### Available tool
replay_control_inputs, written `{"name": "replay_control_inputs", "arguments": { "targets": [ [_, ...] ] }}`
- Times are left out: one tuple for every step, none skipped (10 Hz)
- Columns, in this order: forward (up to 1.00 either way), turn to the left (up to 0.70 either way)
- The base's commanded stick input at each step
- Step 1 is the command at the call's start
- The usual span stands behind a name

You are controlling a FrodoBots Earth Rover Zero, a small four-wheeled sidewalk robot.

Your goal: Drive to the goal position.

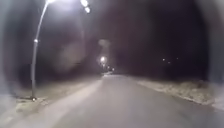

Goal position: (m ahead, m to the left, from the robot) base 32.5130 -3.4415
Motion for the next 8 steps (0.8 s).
{"name": "replay_control_inputs", "arguments": {
  "targets": [
    [1.00,0.10],
    [1.00,0.06],
    [1.00,0.04],
    [1.00,0.05],
    [1.00,0.05],
    [1.00,0.05],
    [1.00,0.05],
    [1.00,0.04]
  ]
}}
